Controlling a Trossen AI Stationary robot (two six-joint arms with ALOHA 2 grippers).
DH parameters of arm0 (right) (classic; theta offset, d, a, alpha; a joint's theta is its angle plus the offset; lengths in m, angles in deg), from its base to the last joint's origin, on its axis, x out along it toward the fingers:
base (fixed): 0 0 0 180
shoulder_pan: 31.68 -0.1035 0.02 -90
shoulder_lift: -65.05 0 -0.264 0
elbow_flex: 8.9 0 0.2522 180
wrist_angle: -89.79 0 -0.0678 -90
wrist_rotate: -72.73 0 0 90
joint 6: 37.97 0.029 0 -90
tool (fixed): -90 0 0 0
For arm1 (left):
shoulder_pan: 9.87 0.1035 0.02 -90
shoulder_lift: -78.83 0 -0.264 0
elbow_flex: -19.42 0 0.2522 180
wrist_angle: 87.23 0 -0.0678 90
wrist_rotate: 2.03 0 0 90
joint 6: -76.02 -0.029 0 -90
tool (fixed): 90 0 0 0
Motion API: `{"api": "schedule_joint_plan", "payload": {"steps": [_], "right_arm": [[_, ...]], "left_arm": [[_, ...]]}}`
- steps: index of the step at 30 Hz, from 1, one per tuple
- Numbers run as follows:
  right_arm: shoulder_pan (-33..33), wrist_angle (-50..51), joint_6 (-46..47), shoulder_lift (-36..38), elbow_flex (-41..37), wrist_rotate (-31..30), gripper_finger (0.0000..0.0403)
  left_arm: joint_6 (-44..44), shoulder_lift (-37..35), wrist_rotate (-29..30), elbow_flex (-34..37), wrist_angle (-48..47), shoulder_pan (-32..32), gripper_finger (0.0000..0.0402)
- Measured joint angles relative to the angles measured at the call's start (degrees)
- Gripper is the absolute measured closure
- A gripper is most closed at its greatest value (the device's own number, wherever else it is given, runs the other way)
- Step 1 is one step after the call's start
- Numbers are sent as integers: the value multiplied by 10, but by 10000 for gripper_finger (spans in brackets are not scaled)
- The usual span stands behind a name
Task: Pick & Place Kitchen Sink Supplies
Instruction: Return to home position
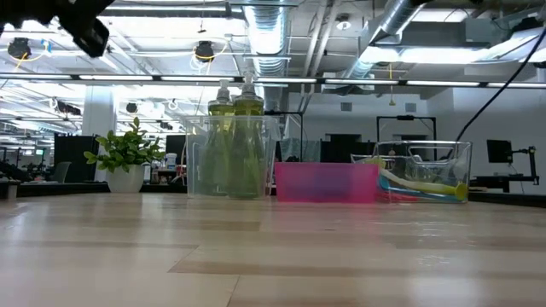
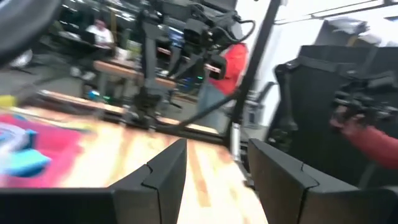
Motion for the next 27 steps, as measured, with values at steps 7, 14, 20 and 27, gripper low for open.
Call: {"api": "schedule_joint_plan", "payload": {"steps": [7, 14, 20, 27], "right_arm": [[-11, -13, -90, 15, 0, 28, 326], [-51, -44, -194, 149, -16, 85, 326], [-89, -118, -261, 318, -122, 126, 326], [-118, -246, -356, 531, -290, 187, 326]], "left_arm": [[24, -5, -25, 106, 143, 0, 230], [19, 1, 38, 133, 194, 1, 230], [-4, 1, 61, 133, 200, 1, 230], [-29, 1, 59, 133, 200, 0, 230]]}}
